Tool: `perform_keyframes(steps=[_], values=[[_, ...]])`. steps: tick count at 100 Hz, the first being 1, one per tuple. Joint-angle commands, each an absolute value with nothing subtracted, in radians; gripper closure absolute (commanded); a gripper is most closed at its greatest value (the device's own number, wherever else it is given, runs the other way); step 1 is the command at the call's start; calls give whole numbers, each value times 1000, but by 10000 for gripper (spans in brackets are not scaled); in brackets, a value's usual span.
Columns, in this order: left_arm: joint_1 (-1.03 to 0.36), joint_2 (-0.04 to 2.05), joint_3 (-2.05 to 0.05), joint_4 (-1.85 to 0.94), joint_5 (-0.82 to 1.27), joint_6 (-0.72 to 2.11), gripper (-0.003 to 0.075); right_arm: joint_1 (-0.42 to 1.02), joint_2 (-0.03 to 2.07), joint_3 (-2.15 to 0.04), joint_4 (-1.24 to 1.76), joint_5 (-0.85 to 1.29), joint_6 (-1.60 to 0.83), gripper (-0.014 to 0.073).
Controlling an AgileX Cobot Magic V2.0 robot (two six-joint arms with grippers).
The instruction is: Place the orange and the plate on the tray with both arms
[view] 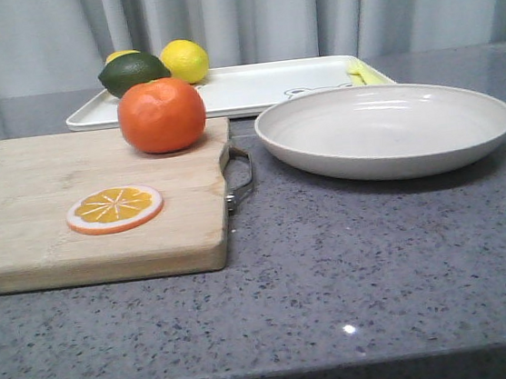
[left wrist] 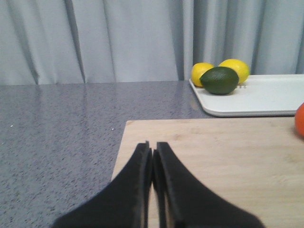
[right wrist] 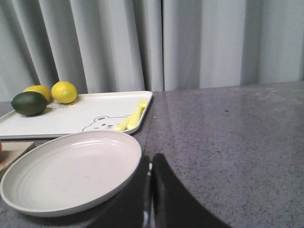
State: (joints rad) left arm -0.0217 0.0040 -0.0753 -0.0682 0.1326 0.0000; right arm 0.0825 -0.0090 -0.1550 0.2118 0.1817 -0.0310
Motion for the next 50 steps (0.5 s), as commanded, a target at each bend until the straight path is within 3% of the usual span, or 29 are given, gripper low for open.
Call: perform_keyframes(steps=[1,25,50], values=[[-62,79,-184,-114,108,0,740,75,33,-277,221,266,-46,695],[-173,366,-506,-114,496,8,741,75,204,-520,211,479,-46,695],[-253,585,-772,-149,624,8,740,75,374,-701,217,633,-46,695]])
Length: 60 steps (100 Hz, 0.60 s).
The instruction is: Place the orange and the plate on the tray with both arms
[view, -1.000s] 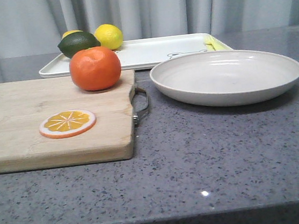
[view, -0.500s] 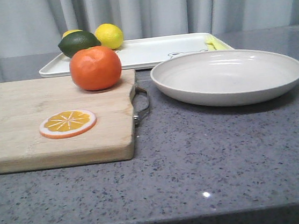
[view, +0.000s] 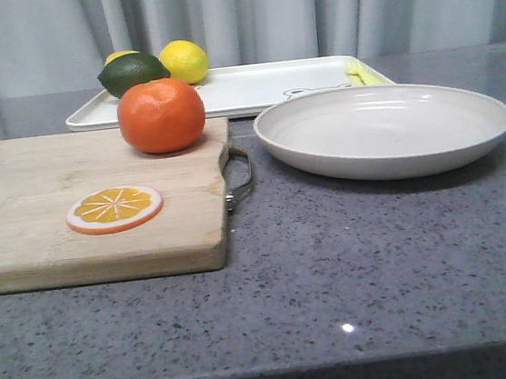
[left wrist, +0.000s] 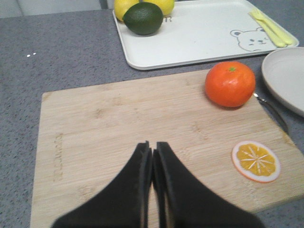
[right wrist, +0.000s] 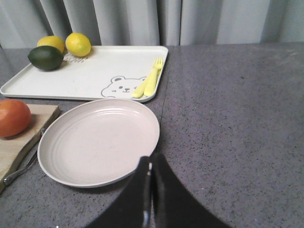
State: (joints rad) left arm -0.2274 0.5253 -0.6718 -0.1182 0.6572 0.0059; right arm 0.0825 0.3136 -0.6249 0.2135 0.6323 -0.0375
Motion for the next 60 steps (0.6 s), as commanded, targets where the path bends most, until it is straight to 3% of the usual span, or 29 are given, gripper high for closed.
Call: perform_keyframes(steps=[1,41,51,60], values=[[-252,589,-777,-149,624,8,740,75,381,-708,217,643,-46,695],[-261,674,-832,-149,620,52,729,75,431,-743,243,669,-46,693],[-261,674,-832,-154,618,95,630,75,431,-743,254,673,-46,663],[-261,674,-832,-154,618,114,451,75,431,-743,273,674,-46,543]])
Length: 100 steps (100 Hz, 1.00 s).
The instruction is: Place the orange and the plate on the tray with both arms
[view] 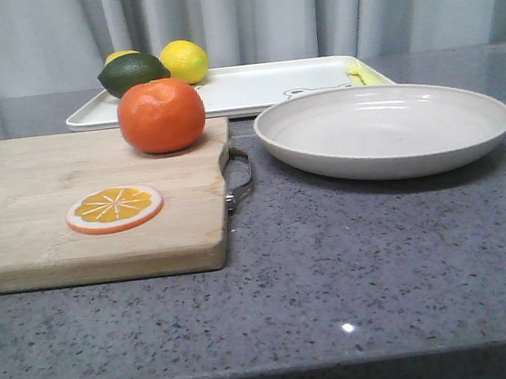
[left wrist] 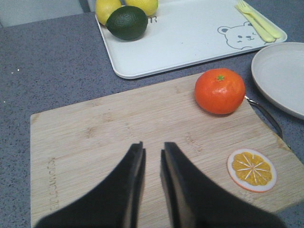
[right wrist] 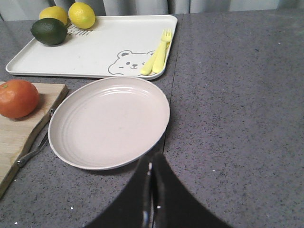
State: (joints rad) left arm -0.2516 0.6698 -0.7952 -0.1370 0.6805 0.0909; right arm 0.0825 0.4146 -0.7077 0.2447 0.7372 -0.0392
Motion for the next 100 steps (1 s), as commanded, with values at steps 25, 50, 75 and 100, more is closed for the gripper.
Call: perform_keyframes(steps=[25,50,75,100], values=[[-261,674,-831,-186,618,112,188,75,431,-743,284,650,-46,127],[-261,741,-845,-330,546,278,187,75,431,-743,276,641,-46,125],[-331,990,-969,-448,509,429,183,75,432,-743,261,636,-46,125],[-445,1264,-1140,-438,455,431,183,75,432,-743,202,636,-46,125]])
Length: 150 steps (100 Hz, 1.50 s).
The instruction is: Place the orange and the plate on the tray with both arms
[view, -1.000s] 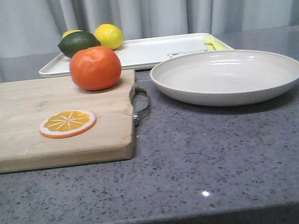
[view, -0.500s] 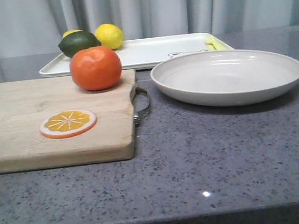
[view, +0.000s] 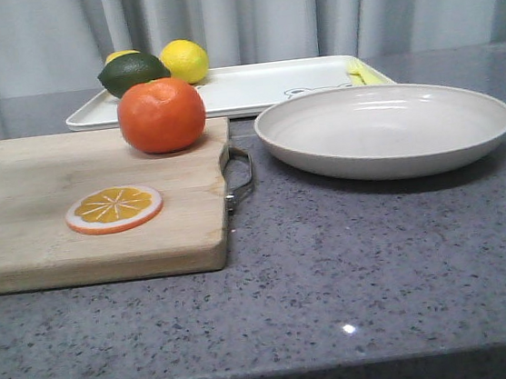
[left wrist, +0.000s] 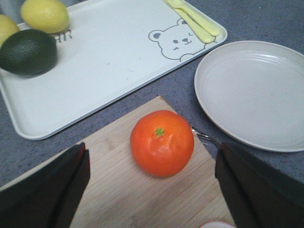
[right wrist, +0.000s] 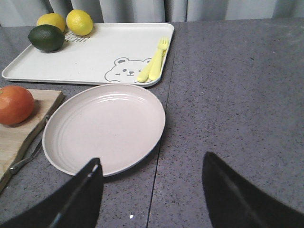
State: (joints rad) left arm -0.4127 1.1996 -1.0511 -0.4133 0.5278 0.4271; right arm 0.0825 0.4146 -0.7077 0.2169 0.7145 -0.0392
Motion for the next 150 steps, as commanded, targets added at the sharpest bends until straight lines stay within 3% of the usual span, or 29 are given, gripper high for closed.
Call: perform_keyframes(steps=[1,40,150], values=[[-449,1278,-1144,-438,455,431,183,75,432,-743,200,636,-46,125],[-472,1532,-1314,-455,461,417,183,75,432,-743,195,636,-46,125],[-472,1652,-1316,-455,565,365,192,75,432,-743,194,636,-46,125]])
